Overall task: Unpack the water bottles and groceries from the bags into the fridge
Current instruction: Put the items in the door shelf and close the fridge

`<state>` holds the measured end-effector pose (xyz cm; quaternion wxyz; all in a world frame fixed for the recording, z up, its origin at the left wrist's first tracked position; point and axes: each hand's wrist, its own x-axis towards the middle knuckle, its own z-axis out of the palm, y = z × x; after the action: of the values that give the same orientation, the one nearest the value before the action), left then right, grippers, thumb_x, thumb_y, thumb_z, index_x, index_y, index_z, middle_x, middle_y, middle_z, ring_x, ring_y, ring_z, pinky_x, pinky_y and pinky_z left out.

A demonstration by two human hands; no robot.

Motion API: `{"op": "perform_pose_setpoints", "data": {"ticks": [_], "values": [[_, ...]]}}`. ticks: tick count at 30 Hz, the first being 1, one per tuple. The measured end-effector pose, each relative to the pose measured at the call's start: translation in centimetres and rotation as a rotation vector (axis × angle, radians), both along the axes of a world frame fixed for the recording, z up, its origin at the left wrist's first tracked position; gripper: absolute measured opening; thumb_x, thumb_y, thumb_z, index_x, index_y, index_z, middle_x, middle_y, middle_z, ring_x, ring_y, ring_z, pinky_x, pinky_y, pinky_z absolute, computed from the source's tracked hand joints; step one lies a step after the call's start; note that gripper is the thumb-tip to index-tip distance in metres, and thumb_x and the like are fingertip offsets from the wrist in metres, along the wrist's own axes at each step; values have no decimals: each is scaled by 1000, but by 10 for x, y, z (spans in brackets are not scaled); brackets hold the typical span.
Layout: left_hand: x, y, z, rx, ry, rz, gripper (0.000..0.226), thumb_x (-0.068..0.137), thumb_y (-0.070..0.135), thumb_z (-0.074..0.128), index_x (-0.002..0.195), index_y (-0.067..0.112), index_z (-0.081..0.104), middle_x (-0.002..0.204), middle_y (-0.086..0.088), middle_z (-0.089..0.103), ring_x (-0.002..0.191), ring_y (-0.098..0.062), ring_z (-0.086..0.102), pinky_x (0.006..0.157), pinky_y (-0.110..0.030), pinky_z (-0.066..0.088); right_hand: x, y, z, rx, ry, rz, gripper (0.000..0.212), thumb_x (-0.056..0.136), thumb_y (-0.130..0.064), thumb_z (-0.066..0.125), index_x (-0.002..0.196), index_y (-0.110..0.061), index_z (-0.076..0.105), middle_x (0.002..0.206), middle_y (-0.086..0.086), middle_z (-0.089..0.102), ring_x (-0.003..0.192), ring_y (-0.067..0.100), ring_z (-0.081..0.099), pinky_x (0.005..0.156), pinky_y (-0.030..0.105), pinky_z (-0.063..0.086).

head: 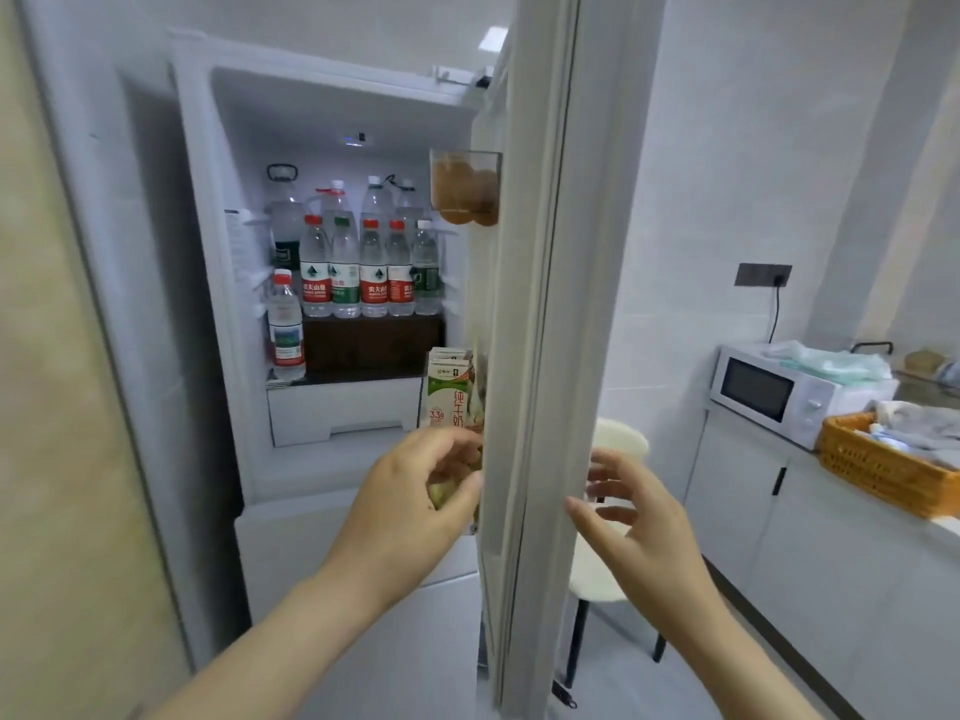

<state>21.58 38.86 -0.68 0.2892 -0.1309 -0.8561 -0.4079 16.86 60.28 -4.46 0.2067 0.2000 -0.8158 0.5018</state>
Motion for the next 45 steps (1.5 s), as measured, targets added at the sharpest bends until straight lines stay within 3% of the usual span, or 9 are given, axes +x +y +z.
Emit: {"op": "perform_pose_setpoints", "data": {"ticks": [9, 12, 18, 21, 24, 28, 31, 40, 45], "values": [[6, -36, 2, 24, 44, 152, 24, 85, 27, 65, 107, 32, 56, 102, 19, 56, 92, 4, 57, 79, -5, 43, -30, -50, 7, 13, 22, 139, 32, 84, -16, 69, 111, -33, 62, 100, -13, 63, 92, 4, 62, 79, 22, 52], [-3, -55, -5, 94, 65, 294, 32, 81, 36, 68, 106, 37, 49, 102, 22, 52, 93, -1, 58, 79, -14, 48, -53, -73, 12, 35, 71, 205, 33, 84, -15, 70, 111, -32, 62, 101, -14, 63, 95, 2, 60, 80, 18, 51], [-27, -103, -5, 153, 100, 524, 31, 75, 38, 74, 92, 36, 48, 94, 11, 58, 76, -10, 61, 63, -22, 49, -110, -127, 18, 141, 182, 307, 40, 87, -25, 67, 124, -33, 54, 116, -18, 53, 106, -1, 54, 88, 24, 52], [-36, -121, -7, 160, 128, 632, 34, 75, 34, 75, 88, 42, 46, 94, 15, 58, 73, -5, 59, 59, -9, 43, -138, -151, 19, 247, 310, 327, 59, 86, -30, 67, 139, -33, 40, 138, -14, 39, 122, 3, 45, 98, 25, 45], [-48, -139, -11, 156, 149, 715, 37, 76, 29, 76, 83, 44, 44, 89, 18, 56, 74, -5, 58, 58, -9, 42, -164, -175, 17, 327, 418, 314, 84, 82, -36, 73, 149, -33, 24, 158, -4, 14, 145, 18, 22, 109, 35, 37], [-65, -168, -18, 176, 139, 793, 38, 78, 24, 75, 79, 42, 43, 84, 14, 57, 73, -9, 59, 62, -21, 45, -197, -208, 6, 425, 488, 310, 113, 74, -41, 79, 151, -42, -3, 161, -2, -15, 149, 24, -11, 118, 49, 18], [-80, -190, -18, 203, 134, 810, 39, 80, 20, 74, 79, 42, 41, 87, 15, 55, 77, -7, 57, 64, -22, 46, -221, -231, -5, 521, 458, 284, 122, 71, -47, 80, 147, -46, -16, 158, -4, -28, 147, 27, -21, 118, 55, 10], [-131, -271, -5, 213, 13, 765, 22, 84, 19, 70, 85, 29, 50, 82, 12, 59, 72, 1, 54, 54, -3, 36, -263, -298, -27, 572, 478, 139, 134, 53, -48, 89, 154, -31, 3, 162, 10, -7, 147, 41, -1, 105, 69, 26], [-162, -313, -4, 207, -21, 720, 18, 86, 21, 68, 92, 26, 51, 85, 13, 60, 75, -3, 57, 58, -11, 35, -280, -326, -33, 606, 507, 44, 134, 49, -46, 91, 153, -26, 10, 162, 14, 0, 146, 43, 5, 103, 71, 28]]}}
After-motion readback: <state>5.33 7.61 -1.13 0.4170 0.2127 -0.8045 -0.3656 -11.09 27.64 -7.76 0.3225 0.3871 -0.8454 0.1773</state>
